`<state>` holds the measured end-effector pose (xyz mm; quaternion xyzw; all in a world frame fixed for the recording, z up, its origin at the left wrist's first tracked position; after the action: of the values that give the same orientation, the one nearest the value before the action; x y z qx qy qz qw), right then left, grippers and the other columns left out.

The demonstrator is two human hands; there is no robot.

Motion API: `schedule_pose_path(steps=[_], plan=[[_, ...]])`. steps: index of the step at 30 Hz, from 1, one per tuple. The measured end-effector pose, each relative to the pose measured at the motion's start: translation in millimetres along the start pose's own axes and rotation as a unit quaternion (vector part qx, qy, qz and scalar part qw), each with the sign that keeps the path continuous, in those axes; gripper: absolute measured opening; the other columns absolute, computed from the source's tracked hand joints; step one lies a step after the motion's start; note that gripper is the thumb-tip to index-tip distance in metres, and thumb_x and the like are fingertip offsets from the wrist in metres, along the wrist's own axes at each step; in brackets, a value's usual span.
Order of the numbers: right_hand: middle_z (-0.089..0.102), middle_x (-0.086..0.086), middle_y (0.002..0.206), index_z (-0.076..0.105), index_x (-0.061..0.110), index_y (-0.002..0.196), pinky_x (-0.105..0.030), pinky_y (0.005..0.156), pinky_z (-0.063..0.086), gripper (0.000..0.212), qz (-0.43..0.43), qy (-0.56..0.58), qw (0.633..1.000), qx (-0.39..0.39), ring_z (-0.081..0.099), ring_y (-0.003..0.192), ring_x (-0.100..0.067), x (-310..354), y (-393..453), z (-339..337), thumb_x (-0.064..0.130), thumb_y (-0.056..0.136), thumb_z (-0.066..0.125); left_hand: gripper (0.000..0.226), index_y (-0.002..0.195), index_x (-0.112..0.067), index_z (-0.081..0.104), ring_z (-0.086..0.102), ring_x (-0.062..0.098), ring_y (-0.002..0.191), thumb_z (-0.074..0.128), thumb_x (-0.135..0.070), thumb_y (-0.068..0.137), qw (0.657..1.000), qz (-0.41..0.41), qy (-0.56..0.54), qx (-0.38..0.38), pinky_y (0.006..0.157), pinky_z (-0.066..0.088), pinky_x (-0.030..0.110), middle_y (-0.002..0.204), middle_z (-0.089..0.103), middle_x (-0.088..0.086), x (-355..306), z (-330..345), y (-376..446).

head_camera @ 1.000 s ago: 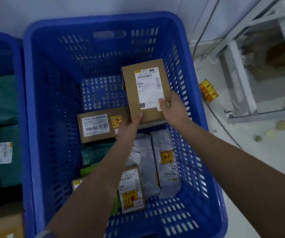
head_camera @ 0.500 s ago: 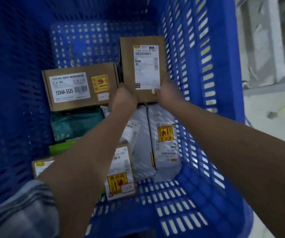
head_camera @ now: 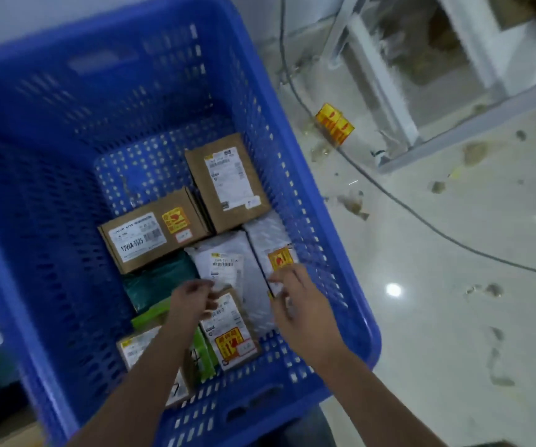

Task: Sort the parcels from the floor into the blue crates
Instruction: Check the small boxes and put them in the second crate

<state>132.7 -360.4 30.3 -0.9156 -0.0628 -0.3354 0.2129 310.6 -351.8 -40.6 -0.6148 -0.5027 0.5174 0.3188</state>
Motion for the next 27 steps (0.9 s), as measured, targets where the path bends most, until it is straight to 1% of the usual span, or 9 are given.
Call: schedule_pose_path(steps=[3, 5, 8, 11, 18, 21, 23, 25, 27], plan=[[0.051, 0.008, 0.098, 0.051, 0.022, 0.099, -0.015, 0.058, 0.043, 0.016, 0.12, 0.088, 0.965, -0.217, 0.054, 0.072, -0.008, -17.8, -64.7, -43.9, 0.013, 0.086, 0.046, 0.02, 0.109, 0.004, 0.059, 0.052, 0.019, 0.061, 0.046, -0.004, 0.096, 0.999, 0.017, -0.016, -0.033, 0.054, 0.042, 0.026, 0.073, 0.059, 0.01, 3.9, -8.8, -34.8], [0.055, 0.0, 0.093, 0.052, 0.015, 0.099, -0.016, 0.062, 0.044, 0.02, 0.283, 0.182, 0.889, -0.31, 0.055, 0.073, -0.008, -45.5, -102.4, -63.8, -0.001, 0.087, 0.049, 0.02, 0.109, 0.002, 0.059, 0.052, 0.018, 0.061, 0.044, -0.003, 0.097, 0.997, 0.037, -0.02, -0.063, 0.05, 0.044, 0.024, 0.072, 0.058, 0.008, -2.7, -8.9, -49.4], [0.056, -0.013, 0.094, 0.051, 0.006, 0.096, -0.033, 0.065, 0.046, 0.007, 0.49, 0.318, 0.759, -0.287, 0.056, 0.075, -0.024, -106.7, -151.2, -73.3, 0.004, 0.093, 0.044, 0.022, 0.109, 0.002, 0.059, 0.05, 0.016, 0.061, 0.041, -0.002, 0.097, 0.991, 0.097, -0.01, -0.09, 0.051, 0.043, 0.021, 0.071, 0.055, 0.007, -25.3, 5.8, -65.9], [0.051, -0.015, 0.081, 0.047, 0.003, 0.083, -0.029, 0.058, 0.042, 0.015, 0.607, 0.394, 0.669, -0.167, 0.052, 0.062, -0.024, -158.3, -199.4, -59.8, 0.008, 0.095, 0.041, 0.02, 0.104, -0.001, 0.057, 0.053, 0.022, 0.068, 0.038, -0.005, 0.098, 0.968, 0.227, 0.025, -0.102, 0.062, 0.045, 0.031, 0.082, 0.058, 0.014, -46.3, 40.0, -85.4], [0.056, -0.009, 0.083, 0.049, 0.01, 0.095, -0.026, 0.056, 0.043, 0.011, 0.608, 0.332, 0.72, -0.046, 0.055, 0.069, -0.024, -193.1, -281.7, -6.1, 0.018, 0.096, 0.042, 0.029, 0.077, -0.022, 0.05, 0.049, 0.009, 0.056, 0.04, -0.001, 0.094, 0.898, 0.438, 0.024, 0.035, 0.054, 0.043, 0.018, 0.068, 0.052, 0.001, -16.8, 171.2, -185.2], [0.058, -0.008, 0.091, 0.049, 0.015, 0.088, -0.038, 0.08, 0.053, 0.011, 0.606, 0.359, 0.71, -0.023, 0.063, 0.091, -0.032, -195.0, -322.2, 15.0, 0.023, 0.092, 0.043, 0.031, 0.076, -0.021, 0.051, 0.051, 0.008, 0.057, 0.041, 0.003, 0.093, 0.881, 0.409, 0.18, 0.155, 0.051, 0.043, 0.011, 0.067, 0.053, 0.003, 55.7, 236.4, -217.6], [0.054, -0.007, 0.086, 0.046, 0.016, 0.082, -0.032, 0.075, 0.047, 0.011, 0.603, 0.389, 0.696, -0.039, 0.058, 0.085, -0.027, -202.8, -353.0, 14.8, 0.021, 0.091, 0.042, 0.029, 0.077, -0.02, 0.051, 0.054, 0.019, 0.066, 0.042, 0.002, 0.094, 0.873, 0.301, 0.323, 0.209, 0.053, 0.045, 0.016, 0.07, 0.055, 0.005, 115.7, 269.0, -221.1], [0.052, -0.008, 0.085, 0.044, 0.017, 0.076, -0.032, 0.076, 0.043, 0.016, 0.607, 0.413, 0.674, -0.078, 0.054, 0.083, -0.023, -220.3, -384.1, 5.3, 0.02, 0.092, 0.043, 0.021, 0.079, -0.018, 0.052, 0.058, 0.027, 0.076, 0.044, -0.007, 0.095, 0.804, 0.217, 0.503, 0.23, 0.064, 0.048, 0.029, 0.079, 0.059, 0.008, 167.6, 285.6, -214.1], [0.054, -0.011, 0.086, 0.041, 0.018, 0.07, -0.038, 0.082, 0.047, 0.023, 0.612, 0.449, 0.638, -0.128, 0.058, 0.088, -0.027, -245.6, -418.1, -5.3, 0.021, 0.093, 0.043, 0.012, 0.085, -0.019, 0.05, 0.06, 0.025, 0.084, 0.046, -0.017, 0.095, 0.673, 0.202, 0.679, 0.214, 0.077, 0.05, 0.032, 0.091, 0.062, 0.007, 198.9, 295.1, -213.5]])
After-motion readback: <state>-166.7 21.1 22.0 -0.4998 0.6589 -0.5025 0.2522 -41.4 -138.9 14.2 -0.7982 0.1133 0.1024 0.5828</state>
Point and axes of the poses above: each hand's wrist, its own y-axis towards the middle knuckle, its own z-axis out of the palm, x = y × z, the point moved 2 cm from there along y, towards the middle knuckle
